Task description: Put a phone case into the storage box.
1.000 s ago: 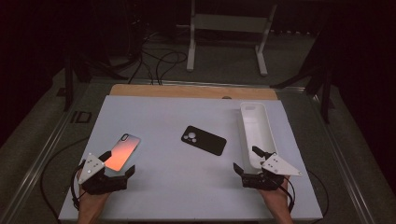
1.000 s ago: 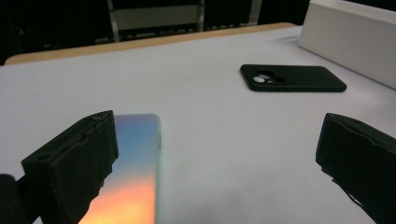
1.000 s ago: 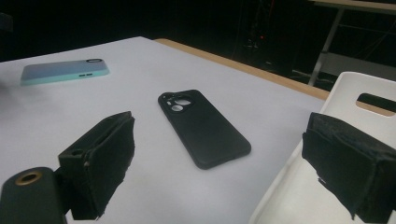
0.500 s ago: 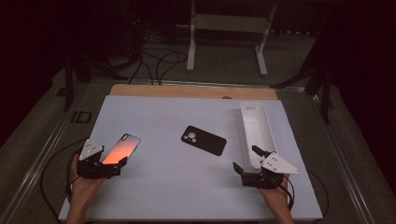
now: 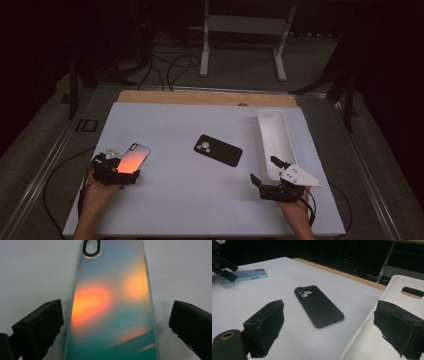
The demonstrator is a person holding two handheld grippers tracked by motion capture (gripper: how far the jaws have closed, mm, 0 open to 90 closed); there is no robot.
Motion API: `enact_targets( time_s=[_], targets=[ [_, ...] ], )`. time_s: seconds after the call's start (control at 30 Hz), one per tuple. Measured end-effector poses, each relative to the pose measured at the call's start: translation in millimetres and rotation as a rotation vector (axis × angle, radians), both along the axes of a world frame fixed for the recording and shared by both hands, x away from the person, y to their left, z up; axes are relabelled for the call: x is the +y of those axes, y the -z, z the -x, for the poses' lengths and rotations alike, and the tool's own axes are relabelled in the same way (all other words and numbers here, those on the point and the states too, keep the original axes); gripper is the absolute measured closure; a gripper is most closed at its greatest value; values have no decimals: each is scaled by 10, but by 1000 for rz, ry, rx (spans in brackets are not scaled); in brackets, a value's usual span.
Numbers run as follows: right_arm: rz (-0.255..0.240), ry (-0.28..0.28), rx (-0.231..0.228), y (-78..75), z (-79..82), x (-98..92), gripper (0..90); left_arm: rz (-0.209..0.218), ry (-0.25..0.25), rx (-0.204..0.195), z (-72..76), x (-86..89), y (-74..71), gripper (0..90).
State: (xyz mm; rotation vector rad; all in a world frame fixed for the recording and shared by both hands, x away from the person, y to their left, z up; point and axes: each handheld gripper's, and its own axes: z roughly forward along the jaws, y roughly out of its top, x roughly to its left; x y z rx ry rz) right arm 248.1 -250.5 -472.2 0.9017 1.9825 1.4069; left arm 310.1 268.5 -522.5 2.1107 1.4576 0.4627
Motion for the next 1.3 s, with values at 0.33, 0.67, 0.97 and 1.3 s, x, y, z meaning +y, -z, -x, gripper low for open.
enact_targets(
  time_s=[0.33, 0.67, 0.97, 1.3],
  targets=[
    [9, 1, 3, 14, -9, 18, 94, -37, 5, 77, -90, -28, -15, 3],
    [13, 13, 2, 10, -5, 17, 94, -45, -2, 95, -100, -25, -80, 168],
    [14, 16, 7, 14, -15, 10, 94, 1, -54, 41, -46, -9, -54, 176],
    [6, 20, 11, 6, -26, 8, 94, 115, -77, -74, 43, 53, -232, 176]
  ],
)
